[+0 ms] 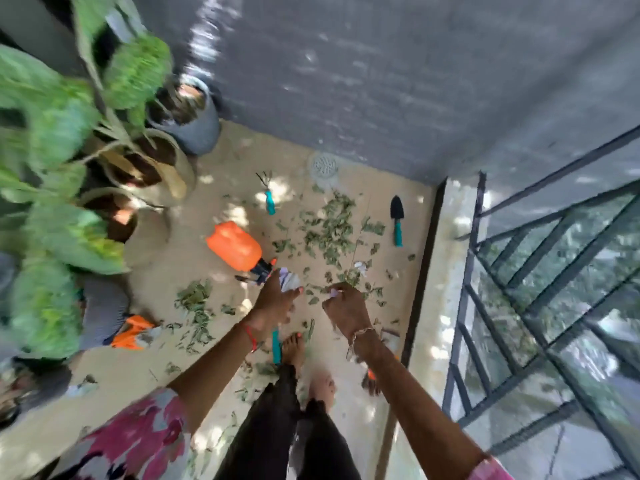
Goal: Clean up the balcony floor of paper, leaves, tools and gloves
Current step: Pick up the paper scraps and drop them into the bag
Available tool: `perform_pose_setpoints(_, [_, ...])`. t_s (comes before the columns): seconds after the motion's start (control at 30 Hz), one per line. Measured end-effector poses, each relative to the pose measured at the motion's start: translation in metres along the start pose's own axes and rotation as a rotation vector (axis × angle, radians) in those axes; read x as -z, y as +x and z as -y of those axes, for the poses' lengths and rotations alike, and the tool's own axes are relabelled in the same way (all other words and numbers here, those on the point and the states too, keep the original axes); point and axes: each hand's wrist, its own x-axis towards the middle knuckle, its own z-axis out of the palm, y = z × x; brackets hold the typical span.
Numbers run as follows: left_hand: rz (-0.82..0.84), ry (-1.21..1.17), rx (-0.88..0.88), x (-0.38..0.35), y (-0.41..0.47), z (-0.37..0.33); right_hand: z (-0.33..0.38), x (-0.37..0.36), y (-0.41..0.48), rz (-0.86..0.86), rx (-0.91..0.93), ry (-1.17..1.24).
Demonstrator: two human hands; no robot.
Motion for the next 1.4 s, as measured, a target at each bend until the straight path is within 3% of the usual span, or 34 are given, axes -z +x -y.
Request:
perform_pose_setpoints(0.13, [-0.09,-0.106,-0.113,0.034,-0.073,-0.029,0.035,0.007,-0.061,0.063,0.143,-0.067])
perform_pose_setpoints(0.23, [-0.114,-0.249,-0.099,0.057,-0.127,-0.018,0.051,0.001,-0.109,0.113,0.263,-0.029])
perform_pose_setpoints(0.33, [-0.217,-0.384,-0.11,0.084,-0.177,0.004,0.063,-0.024,-0.154,0.258,0.299,0.037])
perform_pose_setpoints(0.43, [-0.306,-0.57,-0.095,0.109,-0.211,0.028,0.072,-0.057,-0.188,0.456,0.323,-0.064])
perform_pose_setpoints(0.73, [-0.537,-0.902,0.011,0.183,-0.29,0.154,0.062,-0.209,-0.26,0.718,0.415,-0.488])
perform_pose_setpoints(0.9, [-0.823,-0.967,-0.022,0.242,-0.353,0.247,0.038,-0.319,-0.315,0.872,0.44,-0.659])
perform_pose_setpoints(1.07, [-1.033,-1.155,0.069,0.287,-0.417,0.336,0.008,-0.424,-0.383,1.009,0.53,-0.788])
perform_pose_setpoints(1.4, [-1.407,-1.428,0.176,0.288,-0.521,0.465,-0.066,-0.544,-0.491,1.279,0.621,-1.123])
